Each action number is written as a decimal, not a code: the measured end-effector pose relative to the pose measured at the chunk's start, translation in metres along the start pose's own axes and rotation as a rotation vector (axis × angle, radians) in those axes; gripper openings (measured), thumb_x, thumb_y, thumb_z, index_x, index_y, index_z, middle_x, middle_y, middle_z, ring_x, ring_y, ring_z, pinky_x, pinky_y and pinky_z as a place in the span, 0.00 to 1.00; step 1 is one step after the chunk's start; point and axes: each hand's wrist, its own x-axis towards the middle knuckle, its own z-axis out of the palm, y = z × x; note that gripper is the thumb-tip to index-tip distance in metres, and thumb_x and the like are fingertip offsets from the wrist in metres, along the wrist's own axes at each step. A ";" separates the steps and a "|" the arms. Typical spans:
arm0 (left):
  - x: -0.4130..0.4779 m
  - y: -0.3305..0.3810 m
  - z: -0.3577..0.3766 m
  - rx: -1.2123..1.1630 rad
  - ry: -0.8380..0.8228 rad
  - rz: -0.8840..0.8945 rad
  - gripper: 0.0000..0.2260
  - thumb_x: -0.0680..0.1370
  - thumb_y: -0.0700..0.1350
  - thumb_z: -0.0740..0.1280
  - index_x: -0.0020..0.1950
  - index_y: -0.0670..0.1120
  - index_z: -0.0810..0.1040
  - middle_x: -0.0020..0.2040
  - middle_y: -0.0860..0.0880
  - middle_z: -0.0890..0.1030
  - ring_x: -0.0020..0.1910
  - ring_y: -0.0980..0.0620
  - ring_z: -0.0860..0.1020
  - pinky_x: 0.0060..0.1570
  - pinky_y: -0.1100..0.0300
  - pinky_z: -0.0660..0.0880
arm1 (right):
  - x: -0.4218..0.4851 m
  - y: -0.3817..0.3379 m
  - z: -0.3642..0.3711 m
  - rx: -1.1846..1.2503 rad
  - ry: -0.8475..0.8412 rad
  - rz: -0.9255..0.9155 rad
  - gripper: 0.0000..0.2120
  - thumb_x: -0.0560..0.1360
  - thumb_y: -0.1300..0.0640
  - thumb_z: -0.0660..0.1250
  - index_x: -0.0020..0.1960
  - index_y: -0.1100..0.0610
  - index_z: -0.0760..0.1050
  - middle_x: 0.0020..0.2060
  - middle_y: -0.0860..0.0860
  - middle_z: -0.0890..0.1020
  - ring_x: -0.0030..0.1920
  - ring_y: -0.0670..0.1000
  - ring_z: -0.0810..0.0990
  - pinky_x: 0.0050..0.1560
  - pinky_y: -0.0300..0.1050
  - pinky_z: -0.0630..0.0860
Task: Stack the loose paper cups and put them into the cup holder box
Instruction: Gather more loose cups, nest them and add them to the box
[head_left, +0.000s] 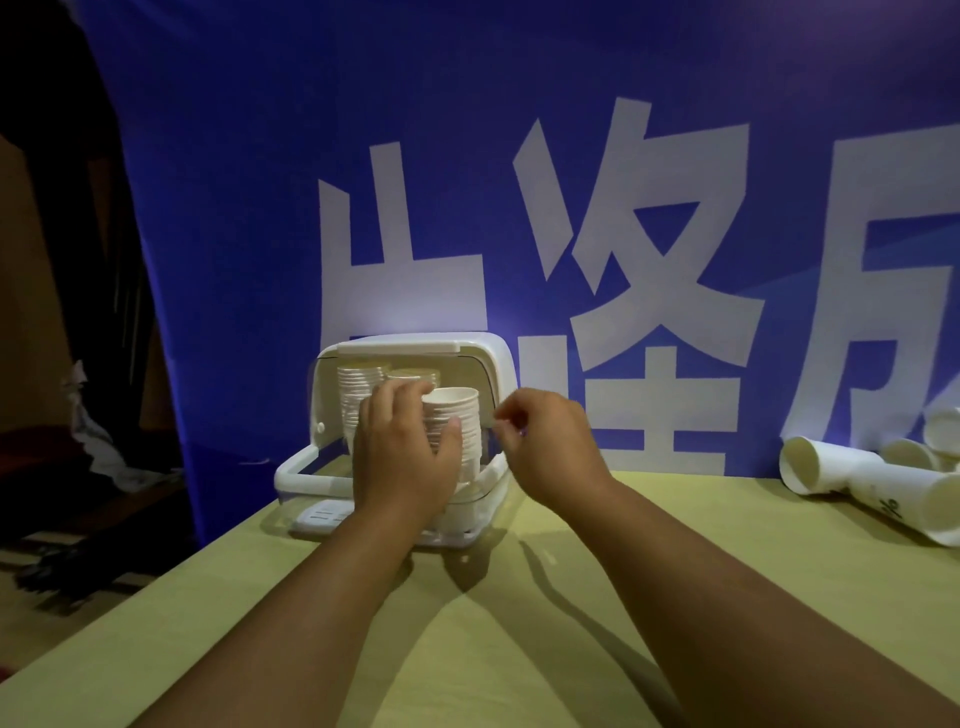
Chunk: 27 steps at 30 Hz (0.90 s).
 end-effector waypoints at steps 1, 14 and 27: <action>-0.002 0.004 -0.002 0.019 0.056 0.057 0.14 0.76 0.50 0.71 0.60 0.50 0.74 0.59 0.49 0.74 0.58 0.49 0.72 0.54 0.51 0.77 | 0.000 0.003 -0.005 -0.017 0.033 0.020 0.05 0.78 0.55 0.69 0.54 0.51 0.79 0.46 0.48 0.82 0.43 0.46 0.79 0.49 0.39 0.78; -0.046 0.120 0.029 0.032 -0.525 0.277 0.05 0.78 0.54 0.68 0.48 0.54 0.75 0.47 0.56 0.78 0.46 0.56 0.74 0.52 0.61 0.75 | -0.062 0.111 -0.138 -0.435 0.080 0.334 0.07 0.76 0.54 0.70 0.42 0.49 0.72 0.39 0.46 0.78 0.38 0.46 0.77 0.41 0.41 0.77; -0.074 0.243 0.188 -0.579 -0.944 -0.356 0.20 0.80 0.35 0.61 0.61 0.59 0.77 0.65 0.52 0.74 0.57 0.51 0.76 0.60 0.51 0.79 | -0.080 0.207 -0.179 -0.327 0.392 0.608 0.24 0.72 0.61 0.71 0.65 0.49 0.69 0.65 0.52 0.62 0.62 0.59 0.73 0.63 0.52 0.75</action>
